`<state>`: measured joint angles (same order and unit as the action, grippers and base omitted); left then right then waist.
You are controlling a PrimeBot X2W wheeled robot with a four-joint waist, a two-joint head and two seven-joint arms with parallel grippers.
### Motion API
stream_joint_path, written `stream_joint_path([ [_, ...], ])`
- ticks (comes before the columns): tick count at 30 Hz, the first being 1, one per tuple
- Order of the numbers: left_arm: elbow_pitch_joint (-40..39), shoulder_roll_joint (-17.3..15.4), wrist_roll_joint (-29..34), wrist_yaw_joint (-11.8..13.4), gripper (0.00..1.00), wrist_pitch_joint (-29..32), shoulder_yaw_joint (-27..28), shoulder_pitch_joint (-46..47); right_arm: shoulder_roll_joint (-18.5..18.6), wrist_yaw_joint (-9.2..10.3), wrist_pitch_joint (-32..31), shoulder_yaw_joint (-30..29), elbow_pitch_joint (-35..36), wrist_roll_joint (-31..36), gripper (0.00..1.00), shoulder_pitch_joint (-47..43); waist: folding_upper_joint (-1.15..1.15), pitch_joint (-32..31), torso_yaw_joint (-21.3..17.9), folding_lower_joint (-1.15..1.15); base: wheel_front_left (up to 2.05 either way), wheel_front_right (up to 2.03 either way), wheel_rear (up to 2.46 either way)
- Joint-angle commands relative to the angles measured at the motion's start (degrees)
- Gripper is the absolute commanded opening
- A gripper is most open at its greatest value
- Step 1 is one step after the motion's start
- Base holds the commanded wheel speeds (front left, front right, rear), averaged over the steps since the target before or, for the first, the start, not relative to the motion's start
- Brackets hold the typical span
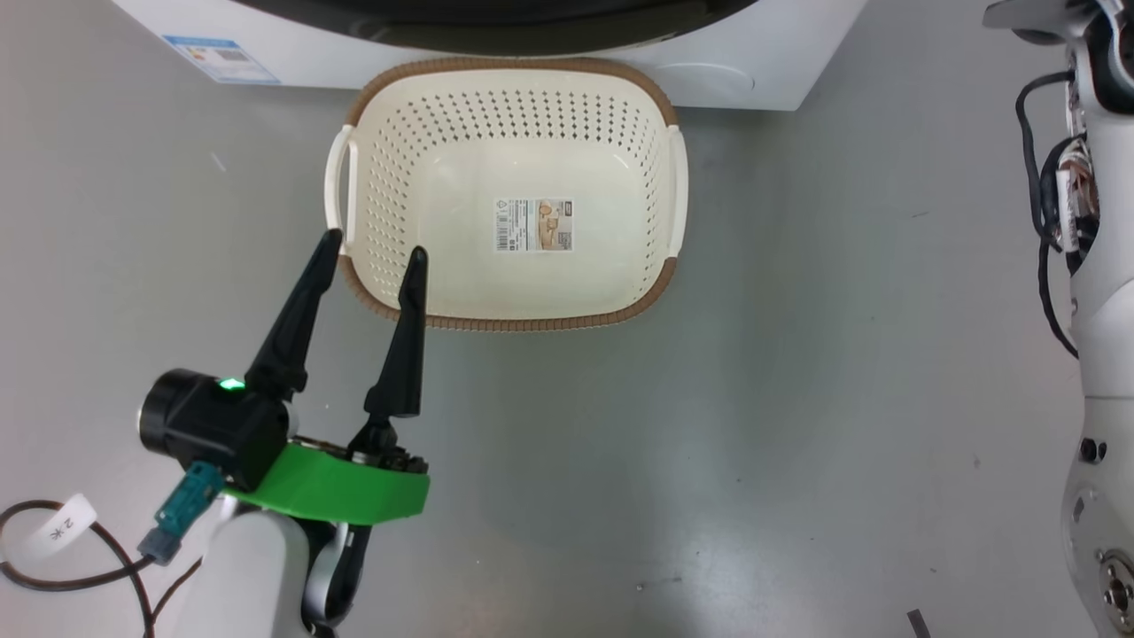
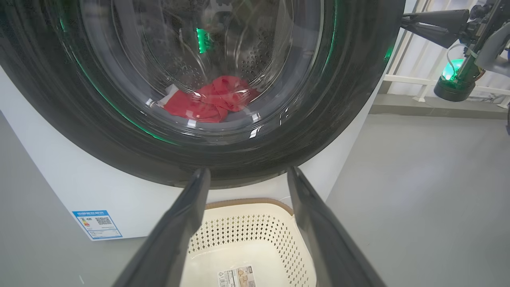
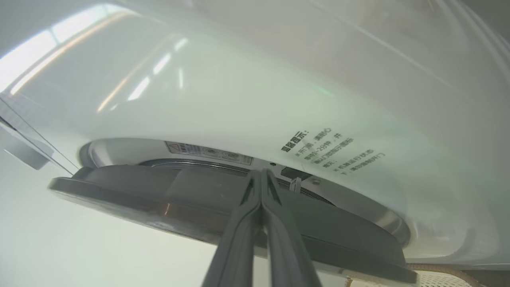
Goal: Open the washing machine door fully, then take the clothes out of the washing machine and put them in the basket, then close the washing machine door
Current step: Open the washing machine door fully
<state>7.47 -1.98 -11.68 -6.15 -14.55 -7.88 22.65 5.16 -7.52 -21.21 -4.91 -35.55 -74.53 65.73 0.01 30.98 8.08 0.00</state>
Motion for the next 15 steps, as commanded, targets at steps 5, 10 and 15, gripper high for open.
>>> stream_joint_path([
  [5,-1.6,-0.9,-0.4,-0.3,1.00,-0.4,1.4,0.9,-1.2,0.03,-2.4,-0.6,0.0,1.3,0.00,3.5,-0.01,1.2,0.7,0.00,0.00,0.00,0.00],
  [10,-1.5,-0.9,-0.6,-0.4,1.00,-0.4,1.1,1.3,-1.5,0.03,-4.5,-1.7,-1.3,1.9,0.00,5.9,-0.01,1.9,1.2,0.00,0.00,0.00,0.00],
  [15,-1.3,-0.9,-1.0,-0.4,1.00,-0.4,0.8,1.9,-1.8,0.03,-6.4,-2.5,-2.9,2.7,0.00,7.9,-0.01,2.5,1.8,0.00,0.00,0.00,0.00],
])
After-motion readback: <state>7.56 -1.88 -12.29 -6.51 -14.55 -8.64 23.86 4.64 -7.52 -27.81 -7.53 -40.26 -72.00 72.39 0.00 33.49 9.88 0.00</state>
